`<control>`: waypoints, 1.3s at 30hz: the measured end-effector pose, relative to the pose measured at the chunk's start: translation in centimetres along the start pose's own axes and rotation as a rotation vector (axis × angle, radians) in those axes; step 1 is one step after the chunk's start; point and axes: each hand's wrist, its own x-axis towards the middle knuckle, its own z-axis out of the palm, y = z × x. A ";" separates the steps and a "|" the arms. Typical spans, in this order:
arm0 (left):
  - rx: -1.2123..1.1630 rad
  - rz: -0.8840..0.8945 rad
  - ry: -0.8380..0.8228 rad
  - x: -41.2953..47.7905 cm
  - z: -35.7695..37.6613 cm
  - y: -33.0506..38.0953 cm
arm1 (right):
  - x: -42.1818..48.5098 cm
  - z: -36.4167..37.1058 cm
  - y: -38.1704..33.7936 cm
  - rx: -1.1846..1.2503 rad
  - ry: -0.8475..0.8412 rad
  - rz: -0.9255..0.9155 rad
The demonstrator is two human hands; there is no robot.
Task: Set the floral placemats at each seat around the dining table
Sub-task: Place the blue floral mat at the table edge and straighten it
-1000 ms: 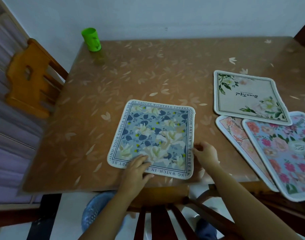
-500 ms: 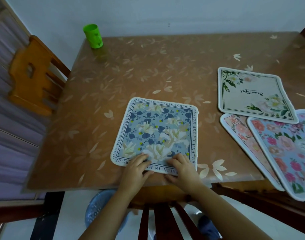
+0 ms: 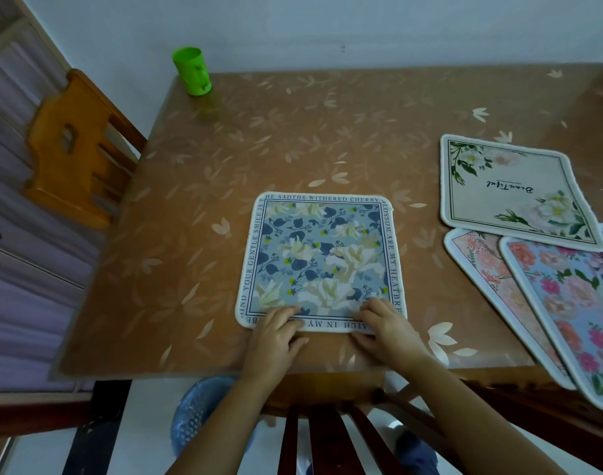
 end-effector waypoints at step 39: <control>-0.020 0.037 0.080 -1.7 -0.5 -0.7 | -2.4 0.1 -0.1 -0.041 0.078 0.031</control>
